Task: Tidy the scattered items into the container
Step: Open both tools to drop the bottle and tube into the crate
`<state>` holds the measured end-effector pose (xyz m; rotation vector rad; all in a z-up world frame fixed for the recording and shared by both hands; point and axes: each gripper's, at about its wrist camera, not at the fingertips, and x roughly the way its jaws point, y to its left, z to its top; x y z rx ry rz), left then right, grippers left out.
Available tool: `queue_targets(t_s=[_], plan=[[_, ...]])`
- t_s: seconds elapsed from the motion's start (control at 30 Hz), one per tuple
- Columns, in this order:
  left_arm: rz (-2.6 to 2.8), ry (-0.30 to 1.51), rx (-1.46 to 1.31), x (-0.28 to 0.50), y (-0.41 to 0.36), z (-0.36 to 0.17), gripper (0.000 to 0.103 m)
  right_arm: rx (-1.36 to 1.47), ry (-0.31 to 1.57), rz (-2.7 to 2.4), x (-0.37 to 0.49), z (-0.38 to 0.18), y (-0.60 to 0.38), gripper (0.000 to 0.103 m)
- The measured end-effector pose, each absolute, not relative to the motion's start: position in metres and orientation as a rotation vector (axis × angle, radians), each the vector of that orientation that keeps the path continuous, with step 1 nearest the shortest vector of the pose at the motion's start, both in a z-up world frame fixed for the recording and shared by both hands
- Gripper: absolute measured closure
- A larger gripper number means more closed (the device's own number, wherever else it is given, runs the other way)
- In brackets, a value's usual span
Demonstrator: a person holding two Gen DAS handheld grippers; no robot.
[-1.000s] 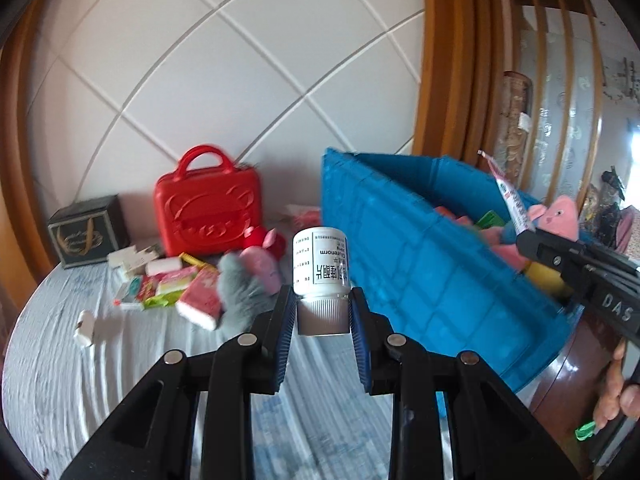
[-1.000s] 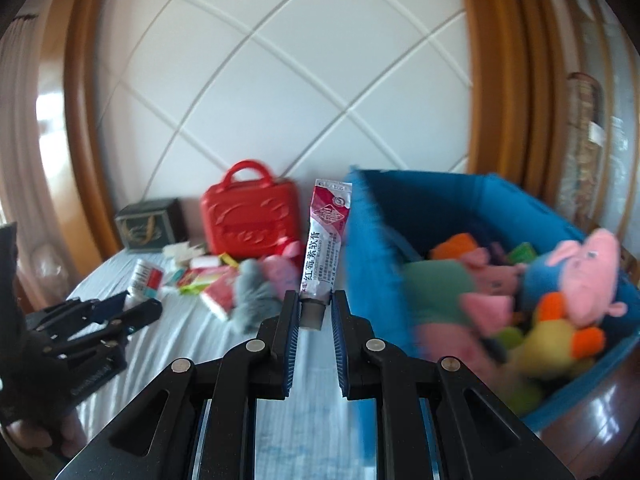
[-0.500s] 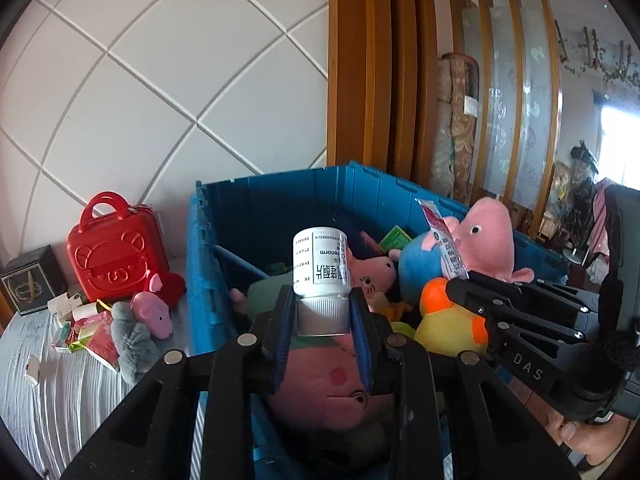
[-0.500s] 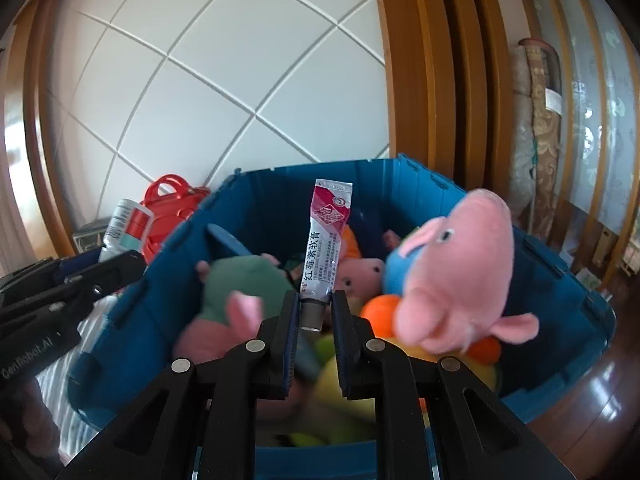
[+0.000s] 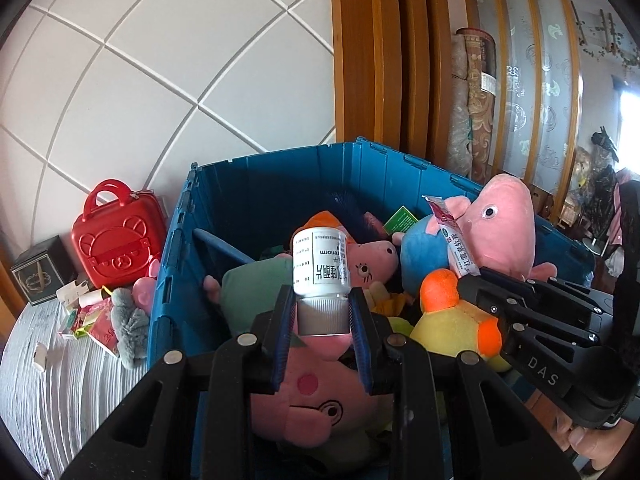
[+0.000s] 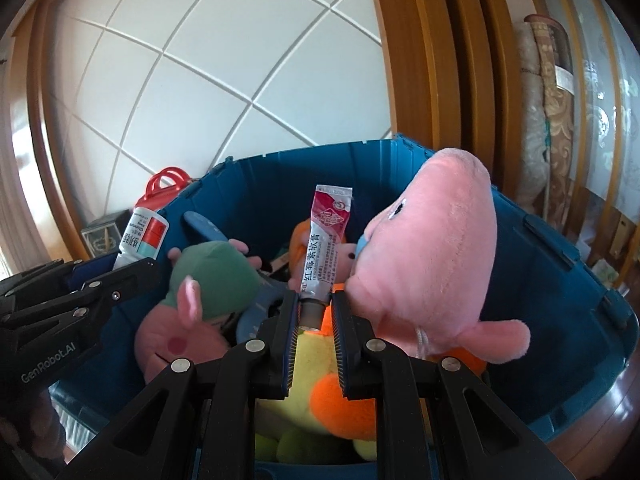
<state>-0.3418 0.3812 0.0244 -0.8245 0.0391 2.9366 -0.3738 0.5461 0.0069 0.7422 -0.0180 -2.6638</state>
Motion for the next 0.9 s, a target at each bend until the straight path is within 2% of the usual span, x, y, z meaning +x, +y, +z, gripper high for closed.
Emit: queue_targets(t_s=[0.17,0.23,0.27,0.3,0.4,0.47,0.53,0.6,0.7,0.9], plan=[[2.945,0.039,-0.855,-0.342,0.385,0.023,0.076,0.736,-0.011,-2.672,-0.37,0.009,0.546,0.086],[2.948,0.041,-0.88,-0.341,0.386,0.022,0.069,0.729,-0.008,-2.679,-0.368,0.01,0.549,0.085],[2.952,0.04,-0.888,-0.341,0.387,0.021,0.061,0.725,-0.007,-2.679,-0.366,0.011,0.551,0.084],[2.956,0.039,-0.893,-0.339,0.387,0.021,0.054,0.722,-0.006,-2.68,-0.365,0.012,0.552,0.08],[2.965,0.043,-0.895,-0.334,0.388,0.021,0.041,0.705,-0.006,-2.692,-0.357,0.015,0.556,0.07],[2.966,0.047,-0.9,-0.331,0.389,0.021,0.037,0.697,-0.005,-2.7,-0.351,0.018,0.559,0.056],[2.964,0.048,-0.905,-0.327,0.389,0.021,0.033,0.679,0.001,-2.718,-0.346,0.022,0.561,0.018],[2.967,0.042,-0.908,-0.324,0.39,0.021,0.029,0.647,0.007,-2.741,-0.337,0.028,0.565,0.005],[2.967,0.033,-0.91,-0.317,0.389,0.021,0.029,0.626,0.004,-2.758,-0.329,0.035,0.569,0.0],[3.01,0.001,-0.89,-0.294,0.374,0.023,0.029,0.615,-0.01,-2.774,-0.32,0.039,0.573,0.0]])
